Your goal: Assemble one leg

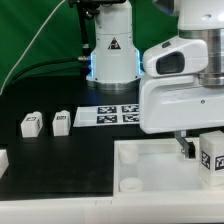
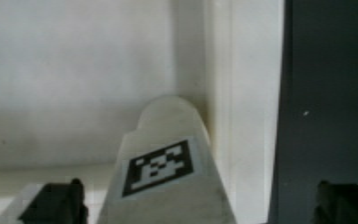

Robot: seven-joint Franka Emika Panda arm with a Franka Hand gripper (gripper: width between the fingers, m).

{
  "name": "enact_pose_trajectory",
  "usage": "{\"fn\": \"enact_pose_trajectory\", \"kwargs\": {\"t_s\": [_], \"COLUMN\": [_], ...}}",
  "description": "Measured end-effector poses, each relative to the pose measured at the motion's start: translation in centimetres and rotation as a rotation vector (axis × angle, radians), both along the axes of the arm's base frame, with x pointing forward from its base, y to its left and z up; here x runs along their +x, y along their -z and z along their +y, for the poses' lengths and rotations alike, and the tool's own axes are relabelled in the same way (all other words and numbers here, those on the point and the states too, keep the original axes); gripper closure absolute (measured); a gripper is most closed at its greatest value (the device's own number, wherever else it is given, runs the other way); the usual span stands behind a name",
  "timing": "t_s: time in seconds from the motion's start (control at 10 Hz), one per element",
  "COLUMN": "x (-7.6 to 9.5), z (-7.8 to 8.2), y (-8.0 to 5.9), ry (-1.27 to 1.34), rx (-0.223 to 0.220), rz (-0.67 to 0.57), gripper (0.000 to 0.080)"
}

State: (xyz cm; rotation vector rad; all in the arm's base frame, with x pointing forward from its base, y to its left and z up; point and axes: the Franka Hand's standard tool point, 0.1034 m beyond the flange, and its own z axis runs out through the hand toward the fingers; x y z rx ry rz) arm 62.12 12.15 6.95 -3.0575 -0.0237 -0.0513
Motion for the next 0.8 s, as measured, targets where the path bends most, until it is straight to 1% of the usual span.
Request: {"fn": "enact_pose_trajectory", "kwargs": {"t_s": [0.1,0.2,0.4,0.6,0.7,0.8], "x": [0.02,0.04,0.04,0.03,0.02,0.03], "z": [-0.13,-0.23,-0.28,-0.29,-0.29,-0.34], "y": [0.00,0.00,0.01,0.02,0.02,0.03], "ry": [-0.101,-0.137,-0.135,-0.135,-0.135,-0.134], "rx": [-0.009,-0.010,-0.010,-0.010,-0.010,-0.011], "rz": [-0.009,-0.012,-0.011,-0.011,-0.011,-0.011], "gripper": [0.0151,0.0151,0.0151,0.0409,0.0409,0.0505]}}
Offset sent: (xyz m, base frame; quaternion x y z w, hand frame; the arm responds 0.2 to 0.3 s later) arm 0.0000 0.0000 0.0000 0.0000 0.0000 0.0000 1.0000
